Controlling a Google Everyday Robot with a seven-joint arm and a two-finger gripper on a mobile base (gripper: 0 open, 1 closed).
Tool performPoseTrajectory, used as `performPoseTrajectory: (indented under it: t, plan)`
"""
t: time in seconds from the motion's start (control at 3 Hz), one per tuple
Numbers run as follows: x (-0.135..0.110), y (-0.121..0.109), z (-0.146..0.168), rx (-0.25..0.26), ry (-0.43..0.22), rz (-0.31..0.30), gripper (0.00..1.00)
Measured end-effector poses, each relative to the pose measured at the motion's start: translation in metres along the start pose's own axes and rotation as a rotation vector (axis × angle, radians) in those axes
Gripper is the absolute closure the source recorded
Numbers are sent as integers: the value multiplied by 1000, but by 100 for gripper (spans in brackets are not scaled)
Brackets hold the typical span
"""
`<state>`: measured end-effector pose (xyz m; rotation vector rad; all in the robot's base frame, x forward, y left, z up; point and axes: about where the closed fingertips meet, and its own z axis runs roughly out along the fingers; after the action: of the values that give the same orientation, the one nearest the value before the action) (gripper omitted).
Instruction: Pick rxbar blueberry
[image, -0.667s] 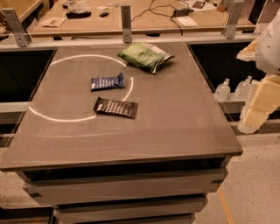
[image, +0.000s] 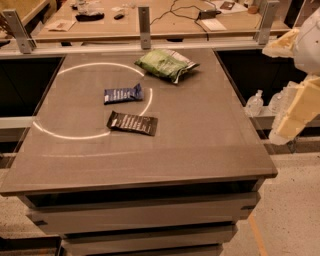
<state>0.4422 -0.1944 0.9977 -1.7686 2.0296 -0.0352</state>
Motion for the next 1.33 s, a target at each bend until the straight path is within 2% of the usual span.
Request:
performPoseTrajectory:
  t: [0.33, 0.67, 1.0, 1.33]
  plan:
    - [-25, -1, -10, 9, -129, -74, 0]
    - [-51, -2, 5, -9, -246, -94, 0]
    - [-75, -15, 30, -7, -337, -62, 0]
    - [-96, -45, 57, 8, -367, -49, 0]
